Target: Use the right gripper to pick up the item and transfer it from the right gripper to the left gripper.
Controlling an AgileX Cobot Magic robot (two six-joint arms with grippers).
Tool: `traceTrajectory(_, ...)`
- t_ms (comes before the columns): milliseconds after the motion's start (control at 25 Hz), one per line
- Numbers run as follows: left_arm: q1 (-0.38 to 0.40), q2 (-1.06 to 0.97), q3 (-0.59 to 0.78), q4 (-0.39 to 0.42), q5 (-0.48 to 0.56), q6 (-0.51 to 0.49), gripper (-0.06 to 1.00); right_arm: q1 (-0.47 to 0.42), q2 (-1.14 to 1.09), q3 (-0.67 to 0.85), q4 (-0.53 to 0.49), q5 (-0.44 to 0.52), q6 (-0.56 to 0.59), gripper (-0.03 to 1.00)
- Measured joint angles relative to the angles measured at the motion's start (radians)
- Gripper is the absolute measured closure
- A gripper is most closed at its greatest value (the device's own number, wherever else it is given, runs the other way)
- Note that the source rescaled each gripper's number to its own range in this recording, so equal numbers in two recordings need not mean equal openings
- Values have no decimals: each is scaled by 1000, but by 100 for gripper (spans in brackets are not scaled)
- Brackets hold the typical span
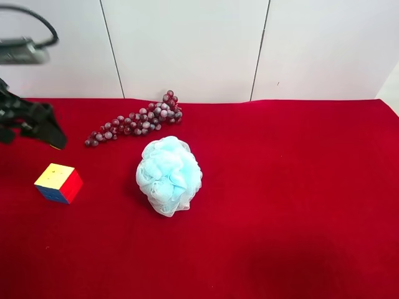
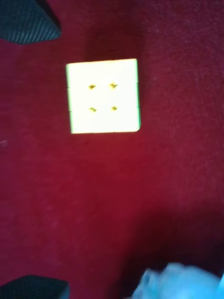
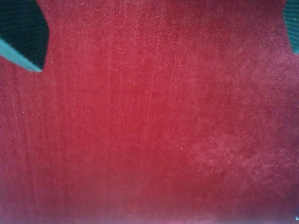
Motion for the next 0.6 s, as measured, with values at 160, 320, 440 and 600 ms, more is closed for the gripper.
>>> traceTrajectory(160,0,-128,-4,0,102,-1,-5,0,0,0,0,0,0,-3)
traceTrajectory(320,0,-261,-4,0,159,-58,-5,0,0,0,0,0,0,-3)
traceTrajectory(440,0,-361,5,0,172,-88,-5,0,0,0,0,0,0,-3)
traceTrajectory(600,0,-495,87,3,203,-96,-5,0,0,0,0,0,0,-3)
